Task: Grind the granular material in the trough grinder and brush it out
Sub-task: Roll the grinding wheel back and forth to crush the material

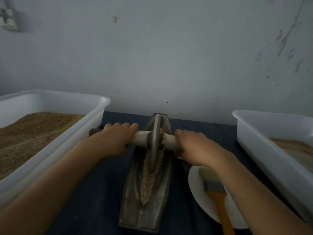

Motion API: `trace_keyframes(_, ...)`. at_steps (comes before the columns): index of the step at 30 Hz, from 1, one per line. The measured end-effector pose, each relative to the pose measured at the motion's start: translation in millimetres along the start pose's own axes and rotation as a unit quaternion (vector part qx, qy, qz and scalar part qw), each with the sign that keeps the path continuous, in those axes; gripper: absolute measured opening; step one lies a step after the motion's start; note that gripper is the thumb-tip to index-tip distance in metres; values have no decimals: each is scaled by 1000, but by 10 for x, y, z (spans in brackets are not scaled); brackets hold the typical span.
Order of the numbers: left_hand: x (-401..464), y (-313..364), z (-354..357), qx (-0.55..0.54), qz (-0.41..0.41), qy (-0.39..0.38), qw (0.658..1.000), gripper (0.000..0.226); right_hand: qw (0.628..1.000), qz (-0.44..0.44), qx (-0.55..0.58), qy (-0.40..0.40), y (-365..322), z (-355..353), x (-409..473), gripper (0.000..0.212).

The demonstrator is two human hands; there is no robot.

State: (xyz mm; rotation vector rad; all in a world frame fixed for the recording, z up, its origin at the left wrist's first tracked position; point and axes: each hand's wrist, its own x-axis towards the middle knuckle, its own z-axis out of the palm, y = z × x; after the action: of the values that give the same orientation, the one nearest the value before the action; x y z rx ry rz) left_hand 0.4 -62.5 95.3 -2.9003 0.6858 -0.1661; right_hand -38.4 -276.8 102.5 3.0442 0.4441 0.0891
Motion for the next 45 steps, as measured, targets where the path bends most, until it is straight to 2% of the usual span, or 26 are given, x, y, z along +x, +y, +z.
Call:
trace_keyframes(4,118,37,206,24,-22,146,989,44,992,6,-46,114,64,152,89,29)
trace_keyframes(6,123,33,245,15,-16,175,984,44,990,5,-48,131,58,181,100,30)
trace_keyframes(8,109,13,236,4,-12,169,986,43,990,1,-52,132,42,174,88,31)
trace_keyframes(11,39,-5,127,-3,-4,97,995,41,994,-10,-54,90,9,108,38,26)
trace_keyframes(14,-100,-2,-77,-33,24,-35,999,43,1000,-18,-2,-17,-33,-34,-68,25)
trace_keyframes(17,-276,-19,-267,-71,56,-147,985,33,993,-42,32,-106,-88,-209,-217,27)
trace_keyframes(20,-430,-41,-397,-62,79,-203,974,32,985,-71,45,-153,-142,-349,-350,35)
trace_keyframes(23,-458,-58,-415,-63,79,-221,970,34,983,-78,43,-160,-146,-381,-386,35)
trace_keyframes(26,-352,-58,-316,-77,72,-194,975,30,984,-64,53,-157,-117,-318,-301,32)
trace_keyframes(29,-189,-35,-181,-76,49,-113,990,31,992,-32,43,-117,-52,-183,-148,30)
trace_keyframes(34,71,11,106,16,-13,75,997,40,996,-6,-29,79,94,122,69,26)
trace_keyframes(37,153,29,195,32,-17,162,986,44,988,-2,-40,149,144,242,156,25)
trace_keyframes(41,154,35,206,19,-15,170,985,46,987,-2,-40,154,146,267,173,25)
trace_keyframes(45,42,-9,114,-4,-1,82,997,43,996,-19,-43,80,81,135,66,26)
